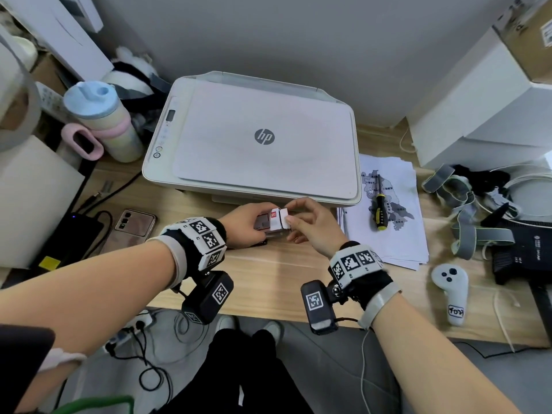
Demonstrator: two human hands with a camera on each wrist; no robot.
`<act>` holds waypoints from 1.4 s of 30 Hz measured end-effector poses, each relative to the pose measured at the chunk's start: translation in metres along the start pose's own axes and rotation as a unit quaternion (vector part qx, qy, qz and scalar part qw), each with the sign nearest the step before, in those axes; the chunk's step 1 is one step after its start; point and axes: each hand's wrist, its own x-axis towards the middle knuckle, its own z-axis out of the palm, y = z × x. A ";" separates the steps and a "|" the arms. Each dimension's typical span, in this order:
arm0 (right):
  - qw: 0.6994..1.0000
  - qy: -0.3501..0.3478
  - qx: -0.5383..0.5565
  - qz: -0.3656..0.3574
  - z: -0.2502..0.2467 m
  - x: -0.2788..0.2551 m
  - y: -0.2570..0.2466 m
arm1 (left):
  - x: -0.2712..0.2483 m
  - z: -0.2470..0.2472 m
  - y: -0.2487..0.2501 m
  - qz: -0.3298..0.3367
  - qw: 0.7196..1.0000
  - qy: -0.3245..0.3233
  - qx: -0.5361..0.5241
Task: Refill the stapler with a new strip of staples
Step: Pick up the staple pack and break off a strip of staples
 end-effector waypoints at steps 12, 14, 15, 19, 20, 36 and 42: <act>0.991 0.033 -0.105 -0.078 0.004 0.010 0.002 | 0.004 0.006 -0.001 -0.017 1.000 -0.014 -0.013; 0.987 0.050 -0.122 -0.088 0.003 0.010 0.003 | 0.002 0.005 -0.003 -0.024 0.999 -0.006 -0.045; 0.986 0.061 -0.127 -0.091 0.003 0.009 0.003 | 0.002 0.004 -0.004 -0.027 0.998 0.001 -0.060; 0.983 0.068 -0.130 -0.106 0.003 0.007 0.001 | 0.003 0.002 -0.001 -0.025 0.998 0.007 -0.065; 0.984 0.067 -0.126 -0.106 0.004 0.007 0.001 | 0.003 0.002 0.000 -0.021 0.998 0.007 -0.064; 0.989 0.115 -0.044 -0.080 0.011 0.010 0.005 | 0.005 -0.003 -0.002 -0.032 0.999 -0.002 -0.017; 0.981 0.104 -0.135 -0.092 0.015 0.010 0.004 | 0.004 -0.004 0.000 -0.048 0.999 0.011 0.015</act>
